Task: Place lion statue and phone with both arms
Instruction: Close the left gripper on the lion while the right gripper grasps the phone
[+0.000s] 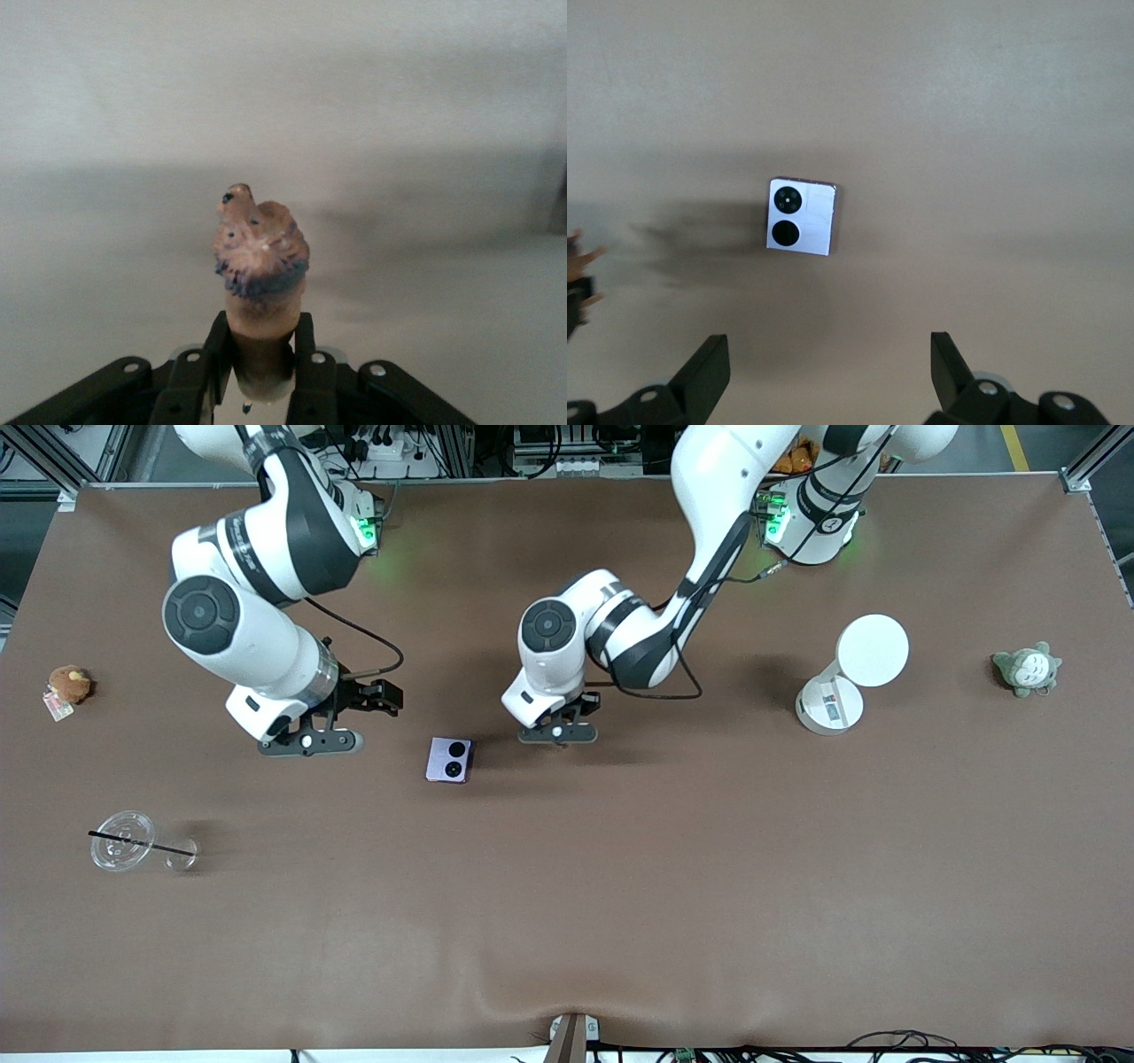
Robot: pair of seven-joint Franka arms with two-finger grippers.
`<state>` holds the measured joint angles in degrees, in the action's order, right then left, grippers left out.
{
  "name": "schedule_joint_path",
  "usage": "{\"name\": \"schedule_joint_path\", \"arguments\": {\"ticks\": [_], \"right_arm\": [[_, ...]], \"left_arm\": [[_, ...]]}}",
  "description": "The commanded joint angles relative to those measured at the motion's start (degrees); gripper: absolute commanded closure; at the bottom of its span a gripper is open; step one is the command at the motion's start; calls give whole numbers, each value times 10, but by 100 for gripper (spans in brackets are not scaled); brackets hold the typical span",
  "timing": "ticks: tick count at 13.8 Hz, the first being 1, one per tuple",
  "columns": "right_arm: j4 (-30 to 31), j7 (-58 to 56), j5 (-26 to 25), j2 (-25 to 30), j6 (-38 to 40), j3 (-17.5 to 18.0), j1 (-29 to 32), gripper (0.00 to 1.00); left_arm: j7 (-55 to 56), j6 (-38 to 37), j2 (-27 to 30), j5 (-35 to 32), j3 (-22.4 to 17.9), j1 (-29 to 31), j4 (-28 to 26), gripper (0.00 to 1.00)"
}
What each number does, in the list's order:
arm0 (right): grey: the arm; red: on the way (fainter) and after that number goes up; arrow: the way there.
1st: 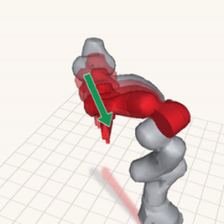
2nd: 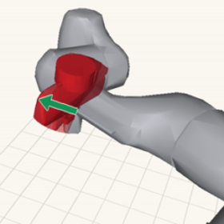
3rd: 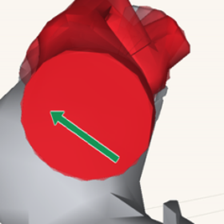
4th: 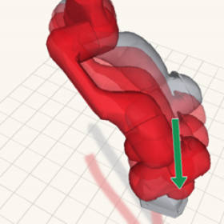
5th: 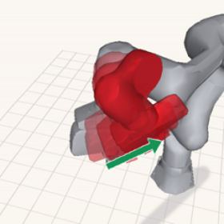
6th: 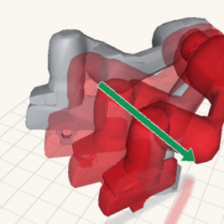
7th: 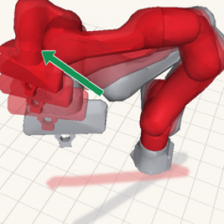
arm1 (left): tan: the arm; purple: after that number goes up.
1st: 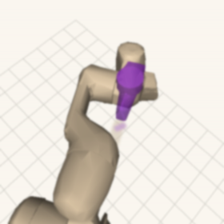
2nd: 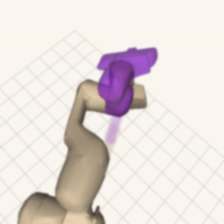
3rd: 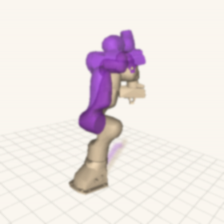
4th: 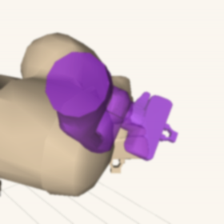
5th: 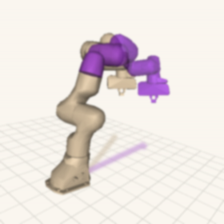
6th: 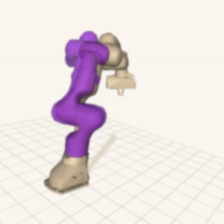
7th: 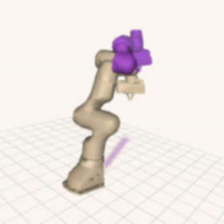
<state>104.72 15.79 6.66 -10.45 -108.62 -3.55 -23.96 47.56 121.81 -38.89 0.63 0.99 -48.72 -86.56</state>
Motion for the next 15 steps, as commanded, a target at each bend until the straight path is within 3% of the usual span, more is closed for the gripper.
{"name": "schedule_joint_path", "arguments": {"ticks": [1,6,9,11,15], "right_arm": [[0,8,2,-25,-26,-6,-21,0],[2,68,1,-84,-84,-6,-53,0],[71,79,1,-92,-187,-6,-60,0],[114,90,1,-93,-247,-6,-67,0],[131,128,1,-124,-294,-6,-93,0]], "left_arm": [[3,7,117,-40,2,20,-146,100],[-7,49,238,-83,4,44,-307,100],[-34,88,309,-86,4,71,-403,100],[-81,154,351,-86,4,105,-481,100],[-151,173,370,-86,7,174,-514,100]]}}
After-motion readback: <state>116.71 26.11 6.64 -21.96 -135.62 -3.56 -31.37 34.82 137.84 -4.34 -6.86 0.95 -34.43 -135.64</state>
